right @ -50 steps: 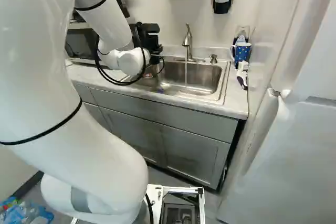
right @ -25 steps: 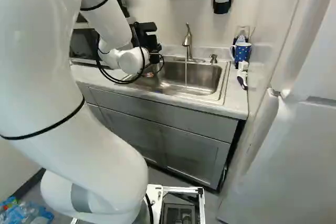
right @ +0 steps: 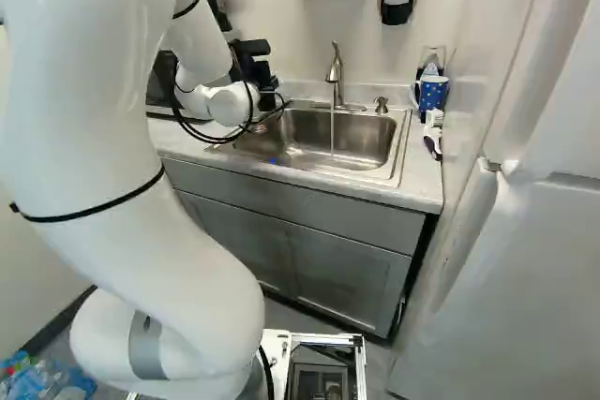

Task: Rinse the cup and place it in the tray

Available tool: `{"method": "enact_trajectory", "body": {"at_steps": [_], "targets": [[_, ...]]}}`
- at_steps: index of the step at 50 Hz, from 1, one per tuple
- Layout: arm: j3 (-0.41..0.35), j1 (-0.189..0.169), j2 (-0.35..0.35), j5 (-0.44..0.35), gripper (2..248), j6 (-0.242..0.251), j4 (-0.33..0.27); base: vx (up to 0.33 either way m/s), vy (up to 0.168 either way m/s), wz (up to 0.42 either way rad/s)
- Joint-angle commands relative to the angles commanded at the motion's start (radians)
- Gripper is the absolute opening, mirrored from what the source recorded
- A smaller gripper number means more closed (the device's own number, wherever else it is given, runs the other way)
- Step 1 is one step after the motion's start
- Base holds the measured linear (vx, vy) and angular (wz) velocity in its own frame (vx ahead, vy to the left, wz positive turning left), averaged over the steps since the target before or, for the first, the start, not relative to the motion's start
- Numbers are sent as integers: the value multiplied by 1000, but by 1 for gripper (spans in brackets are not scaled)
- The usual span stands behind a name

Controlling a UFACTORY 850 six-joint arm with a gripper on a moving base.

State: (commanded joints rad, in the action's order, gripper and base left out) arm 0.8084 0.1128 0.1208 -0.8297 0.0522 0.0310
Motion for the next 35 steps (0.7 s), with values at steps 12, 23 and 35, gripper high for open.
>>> {"method": "enact_trajectory", "body": {"at_steps": [12,23,35], "targets": [[44,31,41,0,124,0,13,0,0,0],[87,56,80,0,124,0,35,0,0,0],[144,81,130,0,124,0,62,0,0,0]]}}
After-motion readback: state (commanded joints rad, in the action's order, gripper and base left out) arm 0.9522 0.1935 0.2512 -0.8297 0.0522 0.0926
